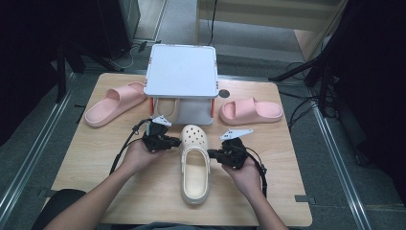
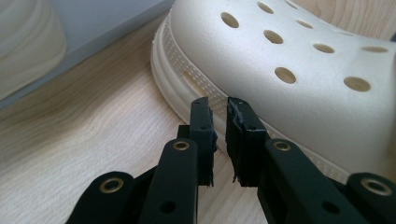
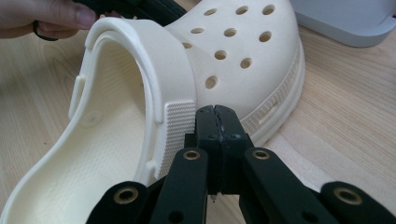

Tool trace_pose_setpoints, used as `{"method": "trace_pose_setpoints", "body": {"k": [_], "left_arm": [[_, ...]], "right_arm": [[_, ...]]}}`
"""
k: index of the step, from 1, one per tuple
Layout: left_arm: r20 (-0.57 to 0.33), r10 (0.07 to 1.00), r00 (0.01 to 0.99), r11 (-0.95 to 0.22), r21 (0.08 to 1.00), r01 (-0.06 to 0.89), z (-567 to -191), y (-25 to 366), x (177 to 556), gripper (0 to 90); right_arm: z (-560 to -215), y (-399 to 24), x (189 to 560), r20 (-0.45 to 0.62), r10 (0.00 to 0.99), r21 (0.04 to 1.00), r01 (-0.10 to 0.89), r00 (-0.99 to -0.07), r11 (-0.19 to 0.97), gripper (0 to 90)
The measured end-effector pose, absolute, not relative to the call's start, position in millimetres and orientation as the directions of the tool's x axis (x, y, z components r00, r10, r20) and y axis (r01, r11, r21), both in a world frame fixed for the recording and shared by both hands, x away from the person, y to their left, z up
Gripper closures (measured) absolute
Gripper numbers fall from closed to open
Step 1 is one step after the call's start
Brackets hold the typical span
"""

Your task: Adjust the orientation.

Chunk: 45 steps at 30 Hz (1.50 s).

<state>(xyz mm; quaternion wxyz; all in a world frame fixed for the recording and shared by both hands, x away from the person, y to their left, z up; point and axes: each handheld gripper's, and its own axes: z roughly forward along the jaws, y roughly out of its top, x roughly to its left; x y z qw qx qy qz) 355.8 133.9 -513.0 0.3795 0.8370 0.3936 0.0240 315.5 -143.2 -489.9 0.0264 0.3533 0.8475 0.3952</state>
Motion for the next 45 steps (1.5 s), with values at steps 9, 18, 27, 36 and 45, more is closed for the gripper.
{"method": "trace_pose_setpoints", "body": {"k": [9,18,27,36,45], "left_arm": [[-0.266,0.674,0.689,-0.397,0.656,0.642,-513.9,131.5,360.0,80.1],[-0.257,0.664,0.702,-0.378,0.694,0.612,-480.0,143.8,356.7,79.5],[-0.248,0.659,0.71,-0.376,0.71,0.596,-435.8,158.3,363.5,81.4],[-0.248,0.672,0.698,-0.33,0.743,0.582,-393.6,178.0,383.4,81.1],[-0.248,0.716,0.652,-0.279,0.755,0.594,-373.7,193.2,413.2,81.6]], "right_arm": [[-490.8,-143.1,309.4,0.232,0.632,0.694,0.581,-0.739,0.425,89.5],[-468.1,-156.5,303.8,0.256,0.636,0.757,0.56,-0.728,0.337,76.0],[-461.9,-131.7,293.3,0.239,0.596,0.769,0.524,-0.767,0.366,55.6],[-477.3,-117.0,305.2,0.211,0.639,0.733,0.552,-0.739,0.397,51.3],[-482.0,-109.8,308.9,0.17,0.66,0.744,0.534,-0.732,0.402,47.9]]}}
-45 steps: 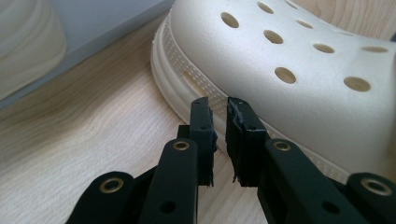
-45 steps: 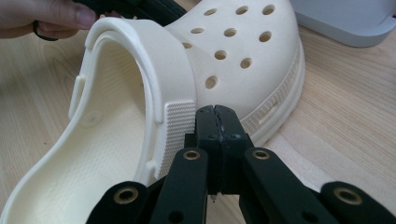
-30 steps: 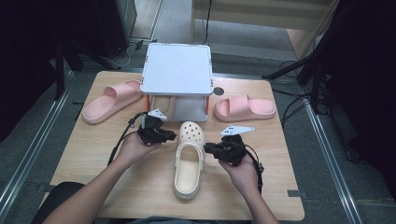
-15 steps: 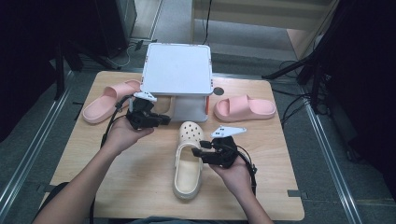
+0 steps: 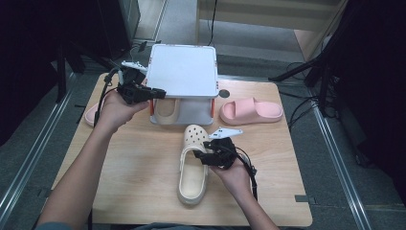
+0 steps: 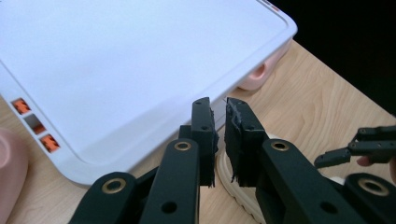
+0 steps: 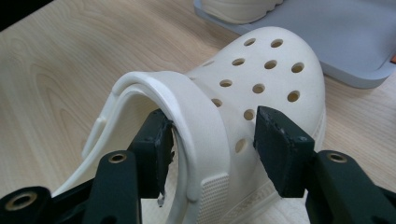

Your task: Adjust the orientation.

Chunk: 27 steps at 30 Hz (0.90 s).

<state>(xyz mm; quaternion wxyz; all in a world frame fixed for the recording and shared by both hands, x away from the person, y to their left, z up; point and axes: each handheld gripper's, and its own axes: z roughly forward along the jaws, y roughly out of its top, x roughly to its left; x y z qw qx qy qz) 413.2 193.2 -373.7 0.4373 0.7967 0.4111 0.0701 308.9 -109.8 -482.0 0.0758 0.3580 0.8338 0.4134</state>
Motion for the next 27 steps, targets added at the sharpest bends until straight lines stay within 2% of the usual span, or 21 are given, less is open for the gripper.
{"method": "trace_pose_setpoints", "body": {"k": [6,12,14,15,16,27], "left_arm": [[-0.207,0.749,0.629,-0.292,0.75,0.594,-378.9,194.2,424.2,82.0],[-0.211,0.752,0.625,-0.283,0.752,0.595,-380.0,194.9,426.2,82.6],[-0.197,0.758,0.621,-0.287,0.755,0.59,-380.0,195.1,426.2,83.5],[-0.183,0.766,0.616,-0.29,0.757,0.586,-380.0,194.7,425.7,83.5],[-0.16,0.776,0.61,-0.3,0.757,0.58,-380.1,194.3,425.4,83.3],[-0.177,0.775,0.607,-0.28,0.764,0.582,-382.3,195.5,424.9,83.5]], "right_arm": [[-485.2,-103.7,308.2,0.105,0.672,0.755,0.499,-0.733,0.426,49.9],[-484.8,-102.9,307.2,0.086,0.68,0.758,0.491,-0.728,0.43,53.8],[-483.0,-102.6,306.3,0.074,0.68,0.761,0.481,-0.73,0.435,59.2],[-483.0,-102.6,306.3,0.074,0.68,0.761,0.481,-0.73,0.435,59.2],[-480.6,-101.4,305.3,0.05,0.676,0.761,0.467,-0.735,0.451,64.2],[-468.8,-102.3,308.6,-0.015,0.672,0.751,0.435,-0.74,0.496,74.6]]}}
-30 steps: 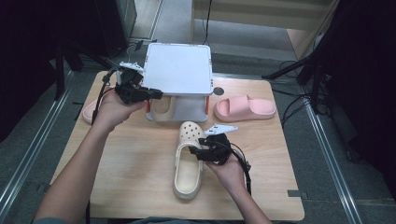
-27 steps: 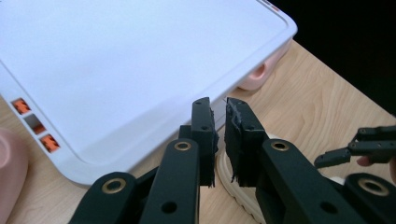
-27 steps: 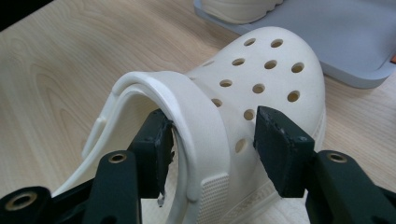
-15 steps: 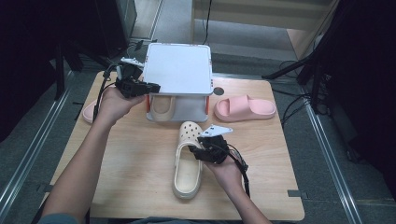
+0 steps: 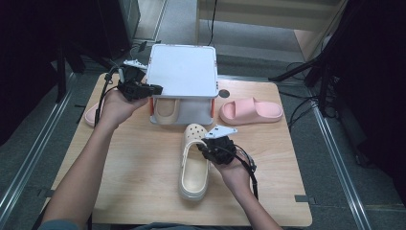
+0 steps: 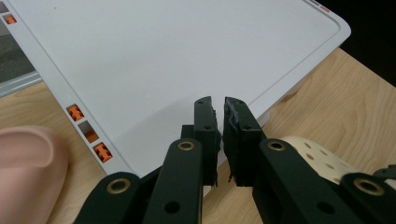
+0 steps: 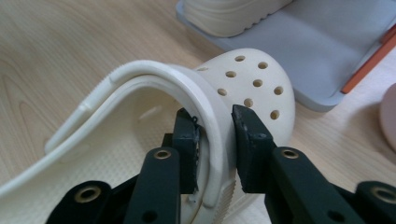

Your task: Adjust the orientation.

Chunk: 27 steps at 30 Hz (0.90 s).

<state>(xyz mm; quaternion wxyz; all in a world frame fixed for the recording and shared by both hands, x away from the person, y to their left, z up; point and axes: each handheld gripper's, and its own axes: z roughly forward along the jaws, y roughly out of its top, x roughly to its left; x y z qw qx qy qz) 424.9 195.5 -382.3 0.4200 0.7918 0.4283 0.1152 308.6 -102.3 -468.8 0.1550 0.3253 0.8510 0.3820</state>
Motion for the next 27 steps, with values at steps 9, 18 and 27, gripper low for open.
{"method": "trace_pose_setpoints", "body": {"k": [9,18,27], "left_arm": [[-0.171,0.779,0.603,-0.281,0.765,0.579,-382.3,194.4,424.1,83.3],[-0.176,0.777,0.604,-0.277,0.767,0.579,-382.8,194.9,424.2,83.3],[-0.177,0.775,0.607,-0.276,0.768,0.577,-383.2,195.4,424.2,83.1]], "right_arm": [[-446.9,-106.6,328.7,-0.062,0.675,0.767,0.397,-0.736,0.504,78.0],[-436.6,-88.3,369.9,-0.171,0.668,0.77,0.325,-0.724,0.55,77.7],[-456.2,-71.4,395.7,-0.245,0.672,0.752,0.301,-0.699,0.587,76.4]]}}
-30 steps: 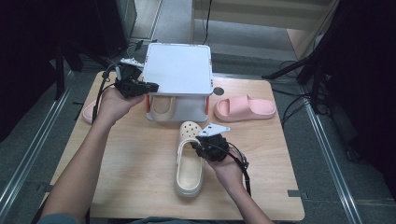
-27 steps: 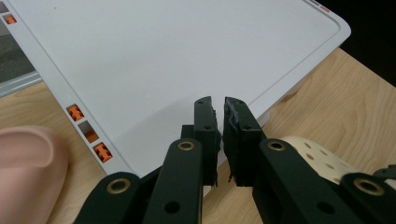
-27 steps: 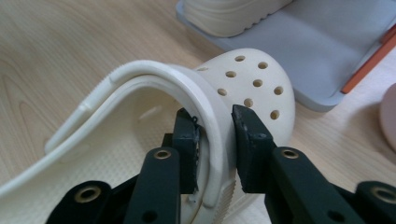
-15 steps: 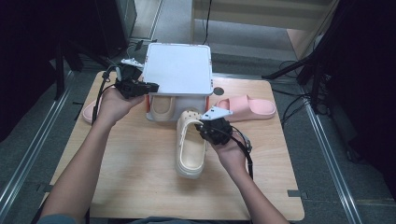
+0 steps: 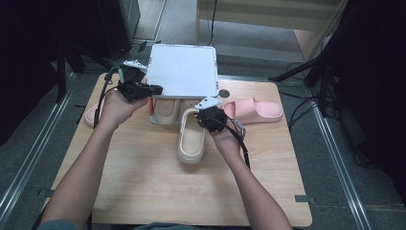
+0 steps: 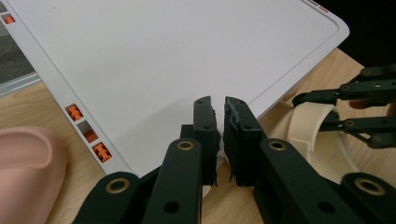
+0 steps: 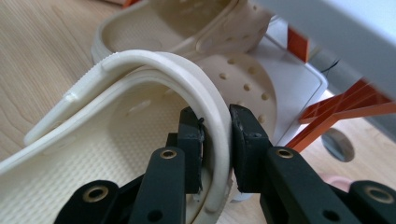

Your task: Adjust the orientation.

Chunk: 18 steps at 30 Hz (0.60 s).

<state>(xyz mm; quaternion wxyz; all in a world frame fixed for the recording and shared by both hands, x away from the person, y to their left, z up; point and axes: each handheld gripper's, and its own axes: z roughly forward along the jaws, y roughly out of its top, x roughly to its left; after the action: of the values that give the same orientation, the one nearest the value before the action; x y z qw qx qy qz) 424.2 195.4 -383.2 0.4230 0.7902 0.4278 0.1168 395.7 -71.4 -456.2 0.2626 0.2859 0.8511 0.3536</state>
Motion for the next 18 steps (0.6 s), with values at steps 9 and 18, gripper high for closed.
{"method": "trace_pose_setpoints", "body": {"k": [9,18], "left_arm": [[-0.177,0.774,0.607,-0.278,0.767,0.578,-383.1,194.9,424.0,82.8],[-0.186,0.774,0.605,-0.273,0.764,0.585,-383.1,195.1,424.4,82.8]], "right_arm": [[-460.4,-75.0,402.6,-0.081,0.686,0.762,0.399,-0.723,0.51,64.7],[-432.2,-90.4,382.9,0.06,0.709,0.768,0.486,-0.702,0.416,69.6]]}}
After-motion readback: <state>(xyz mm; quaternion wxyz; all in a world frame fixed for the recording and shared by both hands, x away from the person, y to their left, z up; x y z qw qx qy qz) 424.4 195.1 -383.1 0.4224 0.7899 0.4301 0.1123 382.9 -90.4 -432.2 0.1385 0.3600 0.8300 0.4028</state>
